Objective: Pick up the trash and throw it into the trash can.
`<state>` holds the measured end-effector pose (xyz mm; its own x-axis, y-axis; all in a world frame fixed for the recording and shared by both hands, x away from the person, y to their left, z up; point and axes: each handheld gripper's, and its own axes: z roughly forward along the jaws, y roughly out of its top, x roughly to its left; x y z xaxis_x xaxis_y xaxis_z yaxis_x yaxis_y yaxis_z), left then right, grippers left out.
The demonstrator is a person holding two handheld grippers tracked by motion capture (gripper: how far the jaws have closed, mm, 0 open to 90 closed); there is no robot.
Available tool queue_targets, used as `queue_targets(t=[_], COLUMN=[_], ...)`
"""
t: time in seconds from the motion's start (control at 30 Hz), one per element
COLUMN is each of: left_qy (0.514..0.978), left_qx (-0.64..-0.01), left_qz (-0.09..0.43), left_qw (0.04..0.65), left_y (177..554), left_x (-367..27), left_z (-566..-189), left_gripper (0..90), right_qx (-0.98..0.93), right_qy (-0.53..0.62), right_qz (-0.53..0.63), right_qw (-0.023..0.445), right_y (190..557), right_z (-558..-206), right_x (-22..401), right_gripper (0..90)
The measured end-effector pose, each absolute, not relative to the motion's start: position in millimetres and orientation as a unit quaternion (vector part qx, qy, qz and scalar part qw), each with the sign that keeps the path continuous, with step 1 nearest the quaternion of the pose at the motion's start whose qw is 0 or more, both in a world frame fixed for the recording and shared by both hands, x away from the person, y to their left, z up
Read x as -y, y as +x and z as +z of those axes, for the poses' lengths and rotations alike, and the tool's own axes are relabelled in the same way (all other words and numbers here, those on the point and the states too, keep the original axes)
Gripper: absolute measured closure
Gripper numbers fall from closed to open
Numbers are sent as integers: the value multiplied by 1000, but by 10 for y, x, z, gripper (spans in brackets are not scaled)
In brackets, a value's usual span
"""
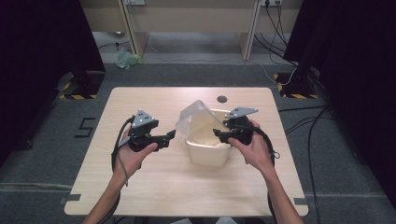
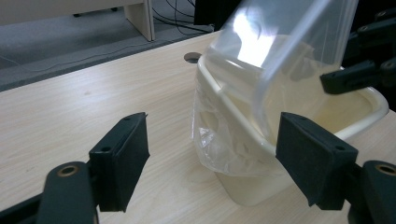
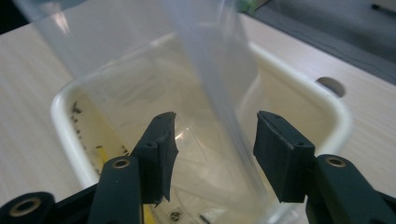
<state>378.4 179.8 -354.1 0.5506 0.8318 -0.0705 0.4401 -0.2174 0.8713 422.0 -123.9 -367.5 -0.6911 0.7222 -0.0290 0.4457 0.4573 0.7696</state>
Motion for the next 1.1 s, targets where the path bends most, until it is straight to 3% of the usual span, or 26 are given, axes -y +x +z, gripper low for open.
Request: queue_targets(t=[0.03, 0.07, 0.1, 0.33, 0.43, 0.63, 1.1], left_qy=[751, 751, 750, 749, 752, 754, 754], left_qx=[-423, -423, -424, -429, -428, -431, -440], left_qz=[213, 213, 213, 211, 207, 200, 175], left_qw=[460, 460, 460, 459, 457, 453, 455], left_y=[3780, 3776, 3774, 3789, 3787, 3784, 3729], left_x=[-1805, -1811, -1819, -1850, -1837, -1852, -1927], left_z=[-3543, -3544, -3545, -3571, -3604, -3683, -3941], left_gripper=[251, 250, 250, 250, 249, 246, 230], right_qx=[-838, -835, -837, -830, -821, -804, -772], right_qy=[348, 353, 354, 357, 364, 375, 397], right_qz=[380, 379, 370, 385, 394, 412, 442], right_qw=[179, 185, 196, 187, 194, 210, 227], right_y=[4226, 4221, 4220, 4176, 4146, 4071, 3875], right_z=[-3706, -3709, -3703, -3653, -3625, -3644, -3798], right_x=[1194, 1179, 1185, 1299, 1388, 1583, 1984], right_gripper=[483, 424, 479, 428, 349, 276, 225])
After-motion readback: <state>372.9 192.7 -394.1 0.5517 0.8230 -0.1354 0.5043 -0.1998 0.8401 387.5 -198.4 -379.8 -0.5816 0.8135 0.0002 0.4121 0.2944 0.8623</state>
